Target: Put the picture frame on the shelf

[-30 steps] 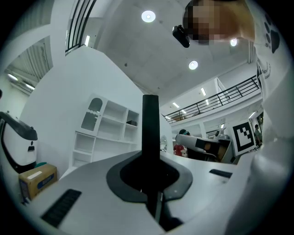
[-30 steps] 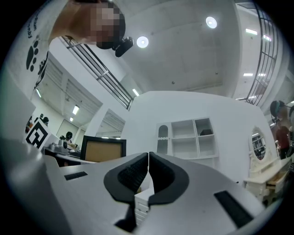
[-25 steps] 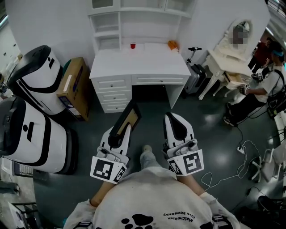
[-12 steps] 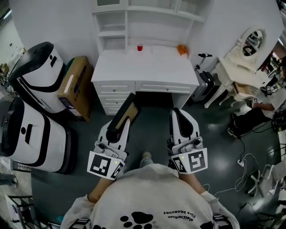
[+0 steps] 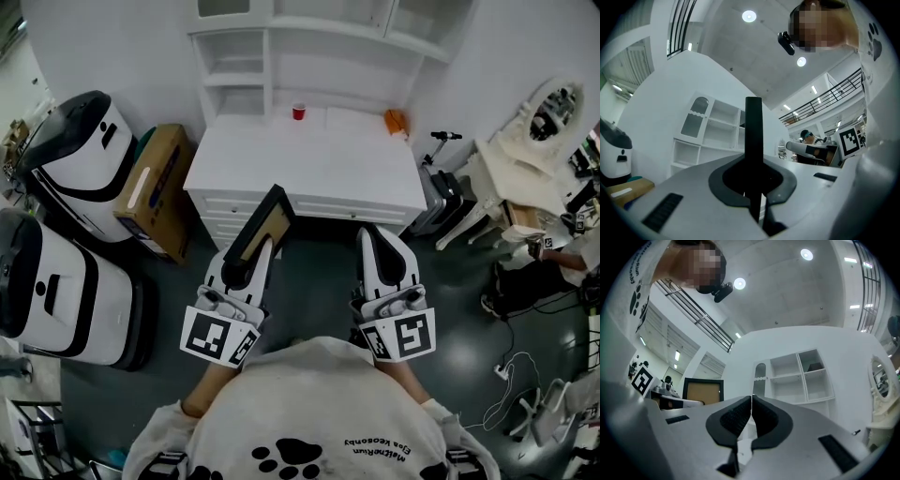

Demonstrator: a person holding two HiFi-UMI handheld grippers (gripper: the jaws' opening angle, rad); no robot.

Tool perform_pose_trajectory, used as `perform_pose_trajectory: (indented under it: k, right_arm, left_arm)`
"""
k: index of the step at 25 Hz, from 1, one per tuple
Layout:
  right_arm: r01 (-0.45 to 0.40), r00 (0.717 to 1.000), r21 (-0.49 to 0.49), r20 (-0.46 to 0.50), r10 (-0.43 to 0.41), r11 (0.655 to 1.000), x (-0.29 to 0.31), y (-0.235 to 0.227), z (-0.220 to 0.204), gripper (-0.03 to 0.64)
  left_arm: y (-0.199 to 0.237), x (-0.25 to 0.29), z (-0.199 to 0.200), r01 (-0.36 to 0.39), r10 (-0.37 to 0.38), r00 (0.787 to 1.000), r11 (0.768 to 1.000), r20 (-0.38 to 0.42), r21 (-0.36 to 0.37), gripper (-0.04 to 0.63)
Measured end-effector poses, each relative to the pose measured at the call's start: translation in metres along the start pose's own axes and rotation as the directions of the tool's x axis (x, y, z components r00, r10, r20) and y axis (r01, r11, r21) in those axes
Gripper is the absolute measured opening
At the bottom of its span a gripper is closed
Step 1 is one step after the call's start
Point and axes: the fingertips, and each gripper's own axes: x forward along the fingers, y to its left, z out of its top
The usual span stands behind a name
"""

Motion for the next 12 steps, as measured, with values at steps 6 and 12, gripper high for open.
perform_pose_trajectory:
  k: [6, 12]
  right_arm:
    - [-0.018, 1.000, 0.009, -0.010, 0.018, 1.000, 0.009, -0.015, -0.024, 0.035]
    - [-0.008, 1.000, 0.036, -0.023, 0.009, 0.999, 0.018, -0.039, -0.038, 0.035]
  left_arm:
    - [0.009, 0.017, -0.019, -0.018, 0.018, 1.000, 1.000, 0.001, -0.006, 0.026]
    - [0.010, 0.039, -0.027, -0.013, 0.013, 1.000, 1.000, -0.022, 0.005, 0.026]
